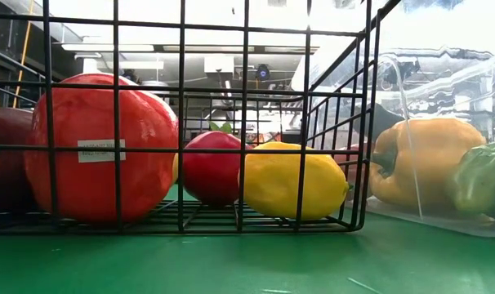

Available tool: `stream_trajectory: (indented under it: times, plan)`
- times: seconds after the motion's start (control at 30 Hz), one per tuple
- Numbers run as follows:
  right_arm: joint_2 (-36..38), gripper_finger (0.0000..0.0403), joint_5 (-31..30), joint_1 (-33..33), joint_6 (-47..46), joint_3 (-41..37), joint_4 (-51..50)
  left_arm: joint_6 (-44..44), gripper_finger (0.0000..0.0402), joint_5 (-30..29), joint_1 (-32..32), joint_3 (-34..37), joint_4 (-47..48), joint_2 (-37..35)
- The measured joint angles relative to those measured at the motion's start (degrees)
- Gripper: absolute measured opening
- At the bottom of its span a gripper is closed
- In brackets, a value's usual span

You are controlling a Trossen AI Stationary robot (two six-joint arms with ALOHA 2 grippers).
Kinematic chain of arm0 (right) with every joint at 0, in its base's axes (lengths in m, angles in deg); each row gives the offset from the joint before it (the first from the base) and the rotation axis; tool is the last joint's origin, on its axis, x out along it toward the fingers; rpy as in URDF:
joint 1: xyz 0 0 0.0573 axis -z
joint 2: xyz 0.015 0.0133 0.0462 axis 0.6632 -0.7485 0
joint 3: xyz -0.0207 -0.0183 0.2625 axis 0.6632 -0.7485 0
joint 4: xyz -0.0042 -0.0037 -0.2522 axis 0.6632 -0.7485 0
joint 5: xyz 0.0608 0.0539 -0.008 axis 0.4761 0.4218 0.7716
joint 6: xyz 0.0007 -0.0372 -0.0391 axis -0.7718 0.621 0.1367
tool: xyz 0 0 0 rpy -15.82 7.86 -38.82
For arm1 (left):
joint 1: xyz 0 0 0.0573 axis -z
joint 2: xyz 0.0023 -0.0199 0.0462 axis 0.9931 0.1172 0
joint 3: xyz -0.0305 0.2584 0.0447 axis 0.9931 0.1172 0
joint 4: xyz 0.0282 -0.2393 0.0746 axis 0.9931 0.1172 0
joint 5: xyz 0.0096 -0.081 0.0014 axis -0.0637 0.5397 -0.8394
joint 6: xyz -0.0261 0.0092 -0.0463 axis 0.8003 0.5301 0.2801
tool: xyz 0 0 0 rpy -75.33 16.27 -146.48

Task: Sort produce into baskets
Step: Put the bottom left garlic into the transparent bin

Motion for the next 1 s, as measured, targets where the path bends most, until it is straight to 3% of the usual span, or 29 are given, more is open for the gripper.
stream_trajectory:
  times: [0.23, 0.7, 1.0]
  plan:
    - [0.0, 0.0287, 0.0, 0.0, 0.0, 0.0, 0.0, -2.0, 0.0108, 0.2, 0.1, 0.0, 0.0, 0.0]
    - [0.0, 0.0287, 0.0, 0.0, 0.2, 0.0, 0.0, -1.0, 0.0186, 1.6, -0.9, 0.0, 0.1, 0.0]
    - [0.0, 0.0287, 0.0, 0.0, 0.0, 0.0, 0.0, -1.4, 0.0181, 5.9, -0.9, 2.9, -2.4, 0.0]
